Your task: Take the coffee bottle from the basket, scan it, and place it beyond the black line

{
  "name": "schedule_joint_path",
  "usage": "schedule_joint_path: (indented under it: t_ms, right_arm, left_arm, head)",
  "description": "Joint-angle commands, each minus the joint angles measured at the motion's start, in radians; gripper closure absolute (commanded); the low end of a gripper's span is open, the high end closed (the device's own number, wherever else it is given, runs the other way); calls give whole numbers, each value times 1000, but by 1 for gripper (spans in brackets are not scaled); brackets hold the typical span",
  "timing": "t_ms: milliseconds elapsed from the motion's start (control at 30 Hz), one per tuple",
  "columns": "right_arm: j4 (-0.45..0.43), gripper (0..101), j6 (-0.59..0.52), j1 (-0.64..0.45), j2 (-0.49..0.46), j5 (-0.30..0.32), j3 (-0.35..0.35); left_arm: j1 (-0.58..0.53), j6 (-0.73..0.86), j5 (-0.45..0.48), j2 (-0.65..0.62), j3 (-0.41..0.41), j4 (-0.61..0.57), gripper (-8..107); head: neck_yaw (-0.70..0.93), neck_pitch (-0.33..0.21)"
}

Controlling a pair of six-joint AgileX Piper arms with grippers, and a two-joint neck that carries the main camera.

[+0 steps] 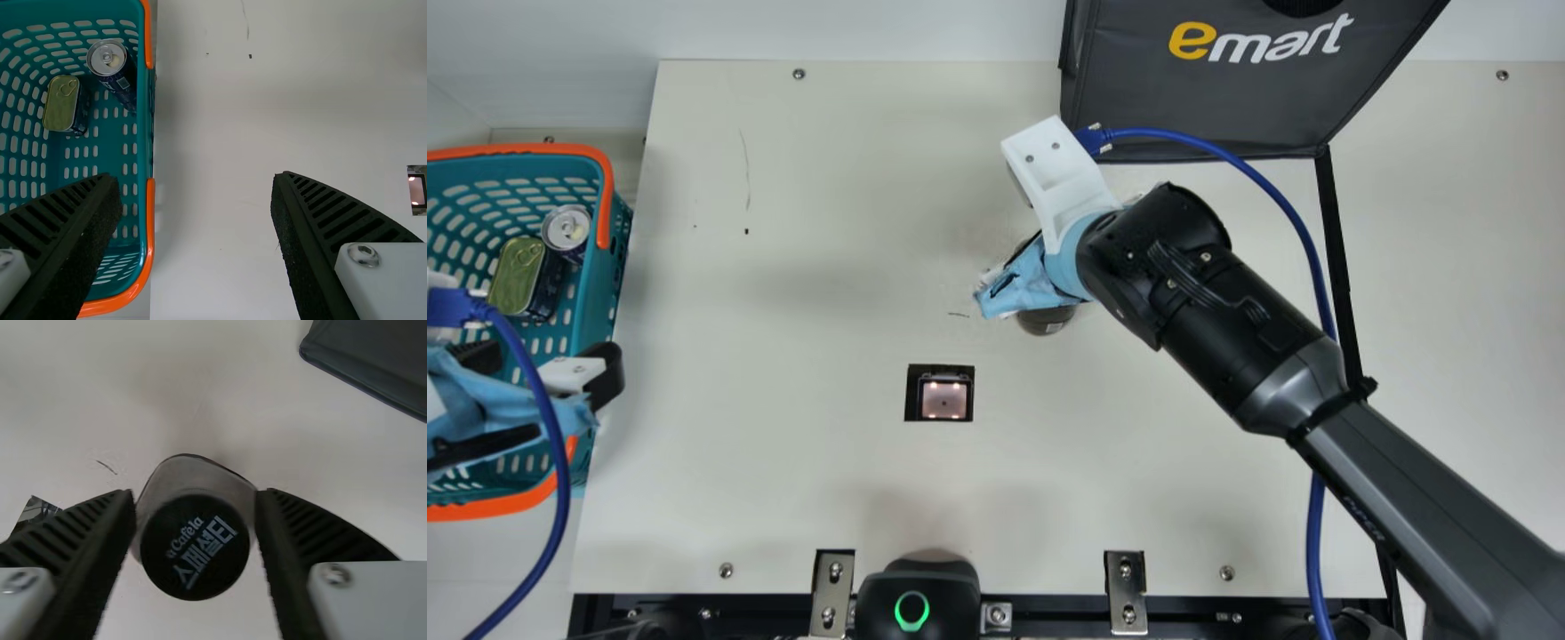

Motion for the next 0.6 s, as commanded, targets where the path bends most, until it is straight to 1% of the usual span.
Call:
schedule_joint_path:
  t_ms: [0, 133, 167, 567]
  right_arm:
    - [-2, 71, 0, -1, 1, 6, 1]
    - [-2, 97, -2, -6, 3, 5, -1]
    - [-3, 101, -3, -8, 3, 5, -2]
    - [-4, 101, -19, -30, -19, 29, -24]
  left_arm:
    - [0, 0, 0, 0, 0, 0, 9]
    - [0, 0, 0, 0, 0, 0, 9]
    - [0, 0, 0, 0, 0, 0, 9]
    - [0, 0, 0, 0, 0, 0, 9]
  head:
    - [2, -27]
    - [2, -27]
    - [2, -27]
    - [2, -27]
